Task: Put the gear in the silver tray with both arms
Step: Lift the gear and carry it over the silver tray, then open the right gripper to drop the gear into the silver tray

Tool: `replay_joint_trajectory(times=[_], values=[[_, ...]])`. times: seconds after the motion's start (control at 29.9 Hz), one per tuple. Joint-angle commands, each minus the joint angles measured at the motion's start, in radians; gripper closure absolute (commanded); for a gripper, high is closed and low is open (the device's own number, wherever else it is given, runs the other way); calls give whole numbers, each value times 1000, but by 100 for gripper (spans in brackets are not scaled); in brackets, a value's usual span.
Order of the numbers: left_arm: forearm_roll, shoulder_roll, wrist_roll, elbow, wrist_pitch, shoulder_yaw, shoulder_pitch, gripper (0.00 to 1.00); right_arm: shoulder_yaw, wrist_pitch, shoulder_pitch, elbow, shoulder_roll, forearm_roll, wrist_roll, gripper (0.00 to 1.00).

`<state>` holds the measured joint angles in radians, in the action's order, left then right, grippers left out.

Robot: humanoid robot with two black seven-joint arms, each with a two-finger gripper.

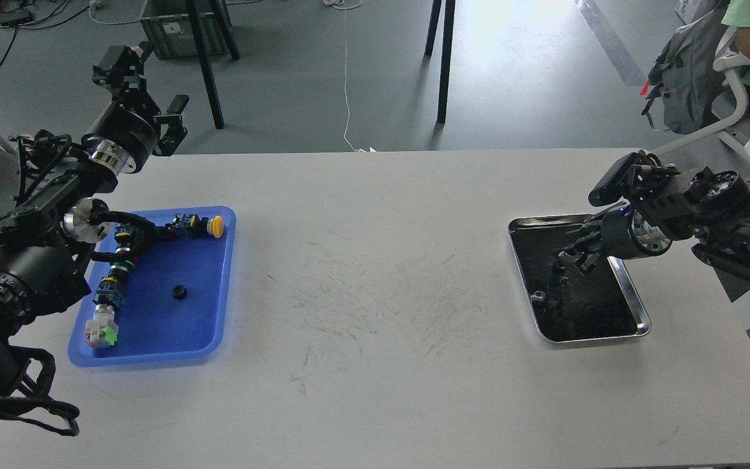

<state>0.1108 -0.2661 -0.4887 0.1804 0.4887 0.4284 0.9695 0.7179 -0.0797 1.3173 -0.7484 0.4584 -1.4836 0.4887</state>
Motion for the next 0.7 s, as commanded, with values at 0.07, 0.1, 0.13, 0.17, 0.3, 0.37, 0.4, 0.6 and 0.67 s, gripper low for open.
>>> replay_joint_trajectory(times=[0.07,0.1,0.13,0.17,0.3,0.37,0.4,0.6,0.67], values=[[-49,-9,0,4,0,13,-15,1,-29,0,-4,7,0,3,0,53],[-49,-5,0,2,0,13,-18,1,-35,0,-6,9,0,3,0,52],[-52,-8,0,4,0,19,-20,1,-43,0,-9,9,0,5,0,52],[-49,-7,0,2,0,13,-21,1,-51,0,-9,9,0,5,0,50],[-71,-10,0,14,0,32,-21,1,-115,-5,-10,20,2,6,0,43],[-111,7,1,7,0,50,-21,1,-150,-6,-16,40,2,8,0,43],[-121,8,18,8,0,55,-25,1,-167,-8,-20,50,2,8,0,40],[-142,28,0,2,0,53,-34,1,-285,-15,-38,72,2,129,0,23],[-138,33,0,4,-2,47,-34,1,-291,-15,-43,72,2,198,0,21]])
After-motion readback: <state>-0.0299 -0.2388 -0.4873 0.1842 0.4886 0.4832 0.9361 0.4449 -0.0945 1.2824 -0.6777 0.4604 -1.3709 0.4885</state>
